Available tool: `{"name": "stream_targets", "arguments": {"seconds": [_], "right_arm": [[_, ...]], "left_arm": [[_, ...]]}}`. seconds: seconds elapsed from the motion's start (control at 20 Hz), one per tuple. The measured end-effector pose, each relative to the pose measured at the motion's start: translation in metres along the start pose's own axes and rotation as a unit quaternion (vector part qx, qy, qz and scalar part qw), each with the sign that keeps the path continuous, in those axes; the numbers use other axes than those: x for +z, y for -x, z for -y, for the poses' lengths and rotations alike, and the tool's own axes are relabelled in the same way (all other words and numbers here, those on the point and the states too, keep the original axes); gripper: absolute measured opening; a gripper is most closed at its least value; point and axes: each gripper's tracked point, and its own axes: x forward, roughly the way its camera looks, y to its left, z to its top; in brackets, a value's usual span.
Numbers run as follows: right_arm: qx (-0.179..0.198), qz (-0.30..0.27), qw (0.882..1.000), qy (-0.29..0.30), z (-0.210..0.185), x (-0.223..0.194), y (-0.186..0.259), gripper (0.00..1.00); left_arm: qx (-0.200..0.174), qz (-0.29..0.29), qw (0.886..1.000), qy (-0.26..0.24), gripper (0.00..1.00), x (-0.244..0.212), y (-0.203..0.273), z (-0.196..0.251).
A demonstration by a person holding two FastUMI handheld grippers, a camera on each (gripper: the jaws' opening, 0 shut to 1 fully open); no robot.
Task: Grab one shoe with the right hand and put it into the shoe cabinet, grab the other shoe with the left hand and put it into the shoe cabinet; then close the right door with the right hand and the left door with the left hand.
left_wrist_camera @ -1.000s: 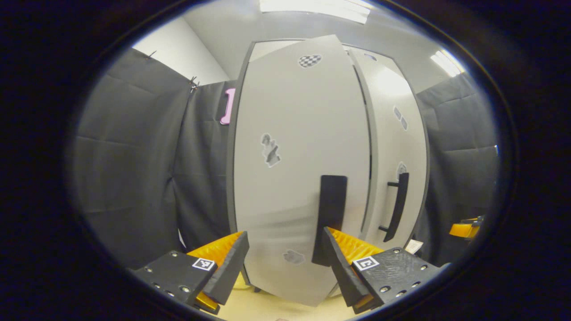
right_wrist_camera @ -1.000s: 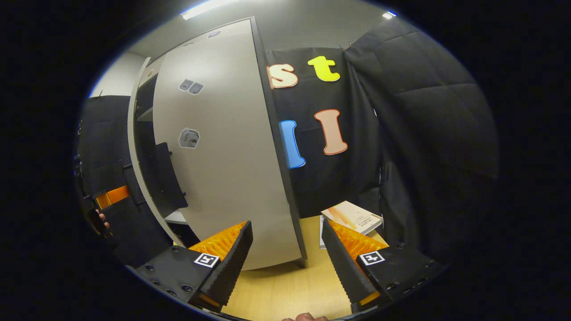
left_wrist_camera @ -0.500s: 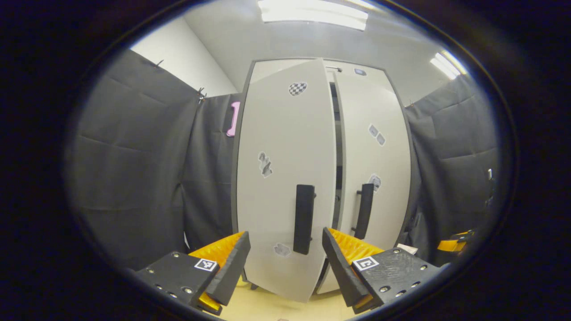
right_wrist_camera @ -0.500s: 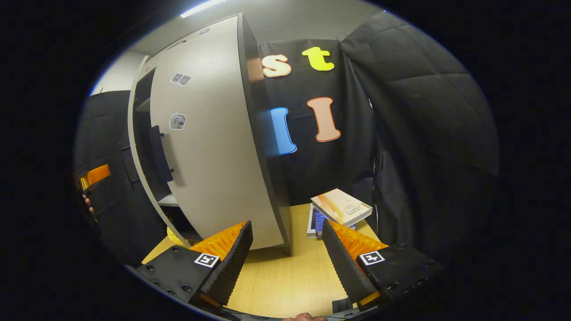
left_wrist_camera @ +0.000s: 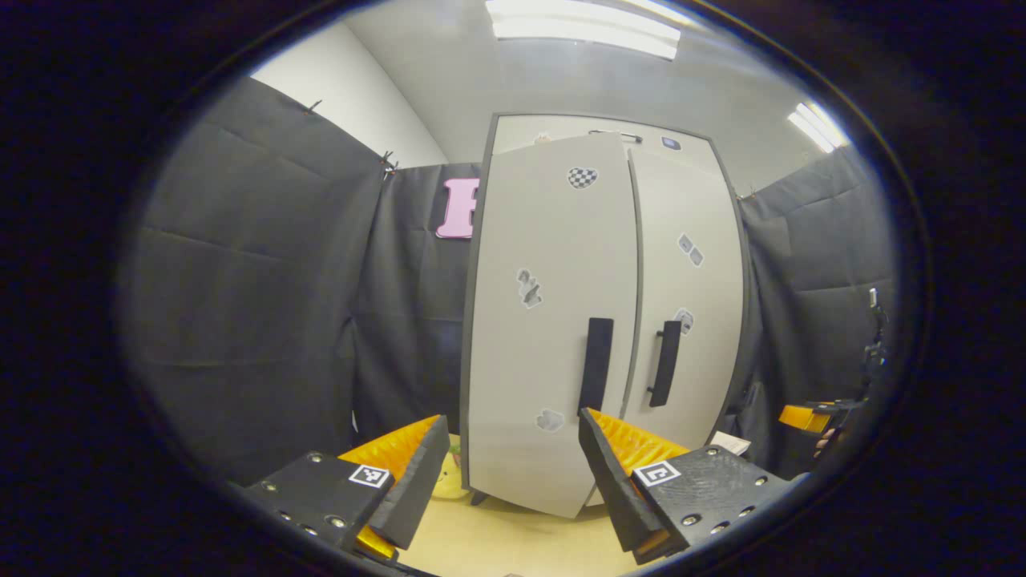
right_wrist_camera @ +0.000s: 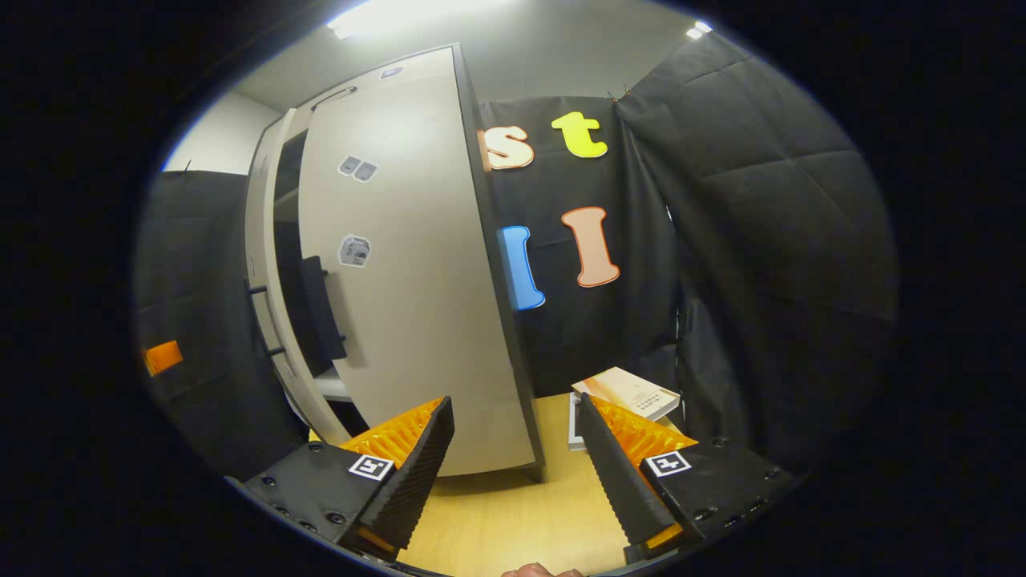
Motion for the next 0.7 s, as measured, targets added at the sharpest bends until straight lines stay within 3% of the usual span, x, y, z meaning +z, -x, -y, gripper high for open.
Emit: {"name": "stream_targets", "arguments": {"seconds": [0.4,0.7], "right_arm": [[-0.010,-0.006,0.999,0.038,-0.031,-0.019,0.028,0.98],[-0.030,-0.014,0.998,0.055,-0.025,-0.034,0.057,0.98]], "left_arm": [[-0.038,-0.007,0.999,0.004,0.94,-0.033,0.018,-0.010],[-0.055,-0.028,0.998,0.017,0.94,-0.058,0.024,-0.012]]}}
